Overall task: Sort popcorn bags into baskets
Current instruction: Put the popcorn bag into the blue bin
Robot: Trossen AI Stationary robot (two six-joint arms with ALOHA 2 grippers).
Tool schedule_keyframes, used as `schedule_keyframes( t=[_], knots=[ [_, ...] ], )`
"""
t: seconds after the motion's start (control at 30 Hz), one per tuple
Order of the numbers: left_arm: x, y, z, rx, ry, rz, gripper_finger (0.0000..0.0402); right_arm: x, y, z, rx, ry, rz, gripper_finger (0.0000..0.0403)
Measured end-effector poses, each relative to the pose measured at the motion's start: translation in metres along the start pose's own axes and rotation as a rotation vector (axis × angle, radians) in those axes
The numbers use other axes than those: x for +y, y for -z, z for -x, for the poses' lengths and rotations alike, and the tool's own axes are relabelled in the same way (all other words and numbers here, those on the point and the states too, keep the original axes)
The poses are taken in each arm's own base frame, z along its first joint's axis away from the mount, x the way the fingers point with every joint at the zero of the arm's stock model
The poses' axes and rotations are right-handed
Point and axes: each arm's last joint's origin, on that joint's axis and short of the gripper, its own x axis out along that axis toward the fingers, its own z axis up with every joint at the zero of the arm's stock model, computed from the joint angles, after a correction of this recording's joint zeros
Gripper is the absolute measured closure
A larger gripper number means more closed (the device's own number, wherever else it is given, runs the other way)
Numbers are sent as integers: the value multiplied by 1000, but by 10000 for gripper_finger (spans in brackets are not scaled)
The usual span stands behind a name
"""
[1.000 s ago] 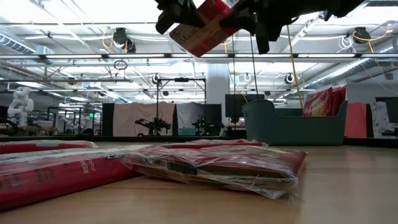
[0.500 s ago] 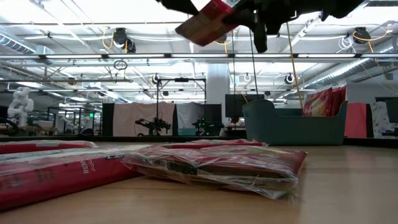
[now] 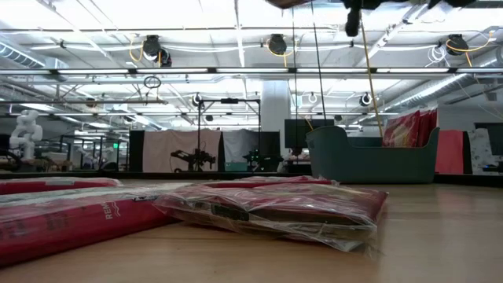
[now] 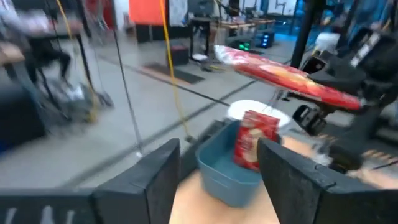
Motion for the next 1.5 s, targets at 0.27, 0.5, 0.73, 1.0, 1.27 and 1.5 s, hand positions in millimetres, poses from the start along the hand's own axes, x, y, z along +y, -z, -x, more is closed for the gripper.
schedule_keyframes(
  t=[0.27,0.5,0.73,1.0,1.27,1.5],
  knots=[
    [32,-5,32,29,-60,236,222,4,-1,16,64,60,70,390],
    [52,4,24,214,34,588,237,-2,15,2,188,97,146,390],
    [54,10,-6,410,303,704,215,-1,28,-20,395,119,210,390],
    [46,26,-45,583,490,737,147,-4,36,-33,541,148,221,390],
    [25,40,-82,634,642,720,80,-3,36,-33,555,138,219,390],
    [8,40,-96,557,754,690,106,-3,36,-33,557,136,237,390]
  ],
)
